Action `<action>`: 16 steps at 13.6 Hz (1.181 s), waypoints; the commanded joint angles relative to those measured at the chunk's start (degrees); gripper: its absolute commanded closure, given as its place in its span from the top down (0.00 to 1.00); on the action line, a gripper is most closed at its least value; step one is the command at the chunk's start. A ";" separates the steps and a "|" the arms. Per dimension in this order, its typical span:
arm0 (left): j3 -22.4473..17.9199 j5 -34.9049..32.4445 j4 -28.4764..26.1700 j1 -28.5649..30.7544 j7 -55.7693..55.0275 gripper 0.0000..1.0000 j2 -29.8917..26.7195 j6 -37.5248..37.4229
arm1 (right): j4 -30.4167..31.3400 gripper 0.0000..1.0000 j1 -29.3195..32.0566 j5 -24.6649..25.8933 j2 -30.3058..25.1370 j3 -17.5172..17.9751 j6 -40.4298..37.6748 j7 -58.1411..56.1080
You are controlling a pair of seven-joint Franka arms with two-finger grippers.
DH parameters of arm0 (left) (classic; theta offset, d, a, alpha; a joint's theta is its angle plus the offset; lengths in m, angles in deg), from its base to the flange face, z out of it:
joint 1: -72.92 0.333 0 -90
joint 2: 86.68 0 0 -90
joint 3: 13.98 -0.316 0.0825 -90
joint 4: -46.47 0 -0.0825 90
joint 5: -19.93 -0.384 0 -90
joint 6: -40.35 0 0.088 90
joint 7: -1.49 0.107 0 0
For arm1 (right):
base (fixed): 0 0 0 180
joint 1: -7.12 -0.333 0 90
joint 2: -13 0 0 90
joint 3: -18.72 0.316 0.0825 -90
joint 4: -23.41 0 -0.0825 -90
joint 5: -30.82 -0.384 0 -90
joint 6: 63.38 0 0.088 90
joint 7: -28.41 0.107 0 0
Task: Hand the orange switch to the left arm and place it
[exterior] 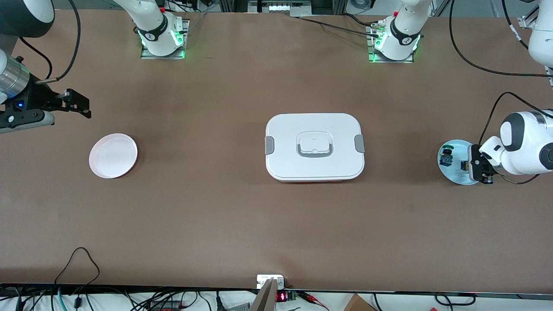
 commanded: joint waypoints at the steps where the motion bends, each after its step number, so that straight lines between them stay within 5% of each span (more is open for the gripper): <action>1: 1.51 -0.78 0.87 1.06 1.48 1.00 0.40 -0.38 | -0.12 1.00 1.19 0.03 -0.75 0.84 -0.47 1.23; 8: 4.49 -0.25 1.84 0.88 1.23 1.00 -4.07 -6.95 | -1.79 1.00 0.22 -0.76 -1.19 1.01 -1.78 1.84; 10: 5.46 5.16 2.89 0.88 -1.04 1.00 -7.75 -12.39 | -2.84 1.00 0.22 -1.38 -1.28 0.84 -4.06 2.11; 16: 5.90 8.97 17.91 -3.77 -23.61 1.00 -8.12 -35.95 | -3.28 1.00 0.22 -2.17 -1.19 0.92 -4.69 1.85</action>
